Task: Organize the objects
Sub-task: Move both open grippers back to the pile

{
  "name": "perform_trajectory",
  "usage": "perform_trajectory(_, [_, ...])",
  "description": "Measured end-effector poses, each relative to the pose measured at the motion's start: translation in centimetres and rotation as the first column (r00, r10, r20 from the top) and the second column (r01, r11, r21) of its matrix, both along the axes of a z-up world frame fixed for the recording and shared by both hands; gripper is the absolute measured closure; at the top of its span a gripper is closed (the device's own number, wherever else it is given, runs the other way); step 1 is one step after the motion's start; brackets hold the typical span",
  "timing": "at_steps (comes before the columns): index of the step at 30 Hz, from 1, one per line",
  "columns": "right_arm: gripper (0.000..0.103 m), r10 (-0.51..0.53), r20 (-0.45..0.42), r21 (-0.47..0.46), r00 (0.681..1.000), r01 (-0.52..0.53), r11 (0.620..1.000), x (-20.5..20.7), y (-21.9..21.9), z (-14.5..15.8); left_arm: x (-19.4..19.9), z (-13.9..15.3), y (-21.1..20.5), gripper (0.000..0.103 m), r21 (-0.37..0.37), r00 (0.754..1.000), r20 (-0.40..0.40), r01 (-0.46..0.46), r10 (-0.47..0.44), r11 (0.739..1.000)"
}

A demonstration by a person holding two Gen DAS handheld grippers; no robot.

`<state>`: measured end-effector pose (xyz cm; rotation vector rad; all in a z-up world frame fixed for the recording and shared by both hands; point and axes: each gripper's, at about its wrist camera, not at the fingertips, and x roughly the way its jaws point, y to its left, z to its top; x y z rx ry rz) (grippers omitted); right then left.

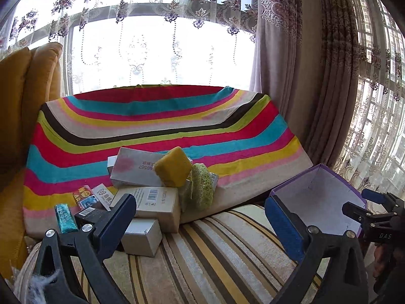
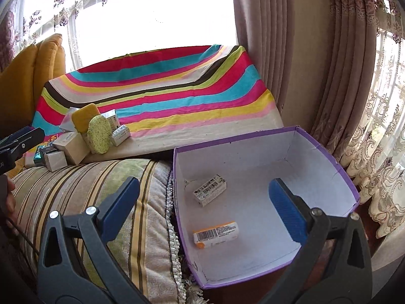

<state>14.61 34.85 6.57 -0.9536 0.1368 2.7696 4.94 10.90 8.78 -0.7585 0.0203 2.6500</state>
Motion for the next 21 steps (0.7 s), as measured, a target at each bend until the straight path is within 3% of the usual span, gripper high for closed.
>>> perform_trajectory(11, [0.0, 0.116, 0.053, -0.084, 0.992, -0.111, 0.99, -2.9, -3.9, -0.7, 0.9, -2.6, -10.2, 0.0, 0.088, 0.971, 0.136, -0.21, 0.197, 0.974])
perform_trajectory(16, [0.0, 0.158, 0.062, -0.083, 0.985, -0.153, 0.985, -5.0, -5.9, -0.5, 1.2, -3.0, -12.5, 0.002, 0.136, 0.963, 0.161, -0.236, 0.214, 0.962])
perform_trajectory(21, [0.001, 0.207, 0.066, -0.067, 0.976, -0.203, 0.977, -7.6, -8.3, -0.1, 0.8, -2.8, -11.9, 0.01, 0.154, 0.974, 0.16, -0.188, 0.163, 0.97])
